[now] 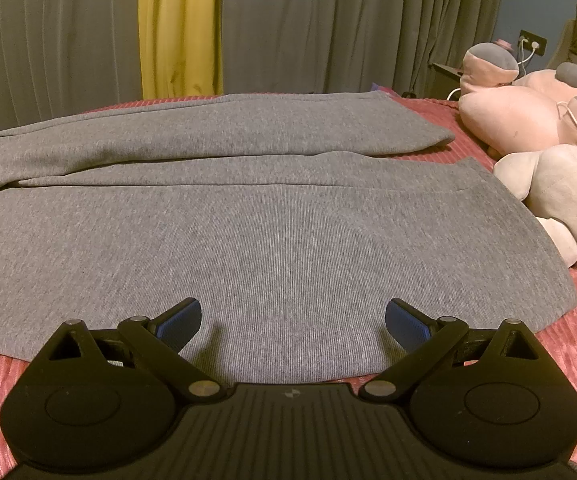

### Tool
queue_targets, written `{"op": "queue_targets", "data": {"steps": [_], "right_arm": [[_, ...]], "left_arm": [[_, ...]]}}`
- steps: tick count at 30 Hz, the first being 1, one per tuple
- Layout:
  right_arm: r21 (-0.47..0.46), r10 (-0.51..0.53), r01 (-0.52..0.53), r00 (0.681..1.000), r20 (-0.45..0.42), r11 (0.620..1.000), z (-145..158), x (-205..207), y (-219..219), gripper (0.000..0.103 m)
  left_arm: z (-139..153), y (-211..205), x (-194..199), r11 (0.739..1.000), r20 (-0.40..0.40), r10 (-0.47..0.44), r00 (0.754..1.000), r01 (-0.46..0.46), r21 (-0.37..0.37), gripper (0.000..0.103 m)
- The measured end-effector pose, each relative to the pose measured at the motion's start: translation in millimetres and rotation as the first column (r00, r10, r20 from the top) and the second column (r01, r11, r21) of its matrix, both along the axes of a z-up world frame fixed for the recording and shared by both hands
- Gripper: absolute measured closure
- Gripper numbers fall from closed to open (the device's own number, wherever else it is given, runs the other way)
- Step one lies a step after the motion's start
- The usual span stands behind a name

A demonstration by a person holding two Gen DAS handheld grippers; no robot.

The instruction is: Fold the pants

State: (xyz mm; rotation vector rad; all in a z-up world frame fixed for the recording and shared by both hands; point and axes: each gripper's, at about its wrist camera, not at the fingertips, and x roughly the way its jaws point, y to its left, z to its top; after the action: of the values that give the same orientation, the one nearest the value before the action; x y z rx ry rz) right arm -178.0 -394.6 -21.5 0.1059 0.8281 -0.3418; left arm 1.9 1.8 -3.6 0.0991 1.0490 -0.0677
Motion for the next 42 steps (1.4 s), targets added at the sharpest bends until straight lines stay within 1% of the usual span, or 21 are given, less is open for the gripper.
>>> {"op": "queue_targets", "data": {"steps": [14,20,42], "right_arm": [[-0.001,0.000,0.000,1.000,-0.001,1.000,-0.3,0.0,0.6,0.004],[-0.001,0.000,0.000,1.000,-0.002,1.000,-0.6,-0.2,0.6,0.004],[-0.003,0.000,0.000,1.000,-0.004,1.000,-0.8,0.2,0.1,0.004]], "left_arm": [[0.4,-0.8,-1.4,1.000,-0.002,0.001,1.000,-0.001,-0.001,0.000],[-5.8,-3.4,-5.4,1.000,0.000,0.001,1.000,-0.001,0.000,0.000],[-2.2,-2.8,-5.2,1.000,-0.013,0.004,1.000,-0.004,-0.012,0.000]]}}
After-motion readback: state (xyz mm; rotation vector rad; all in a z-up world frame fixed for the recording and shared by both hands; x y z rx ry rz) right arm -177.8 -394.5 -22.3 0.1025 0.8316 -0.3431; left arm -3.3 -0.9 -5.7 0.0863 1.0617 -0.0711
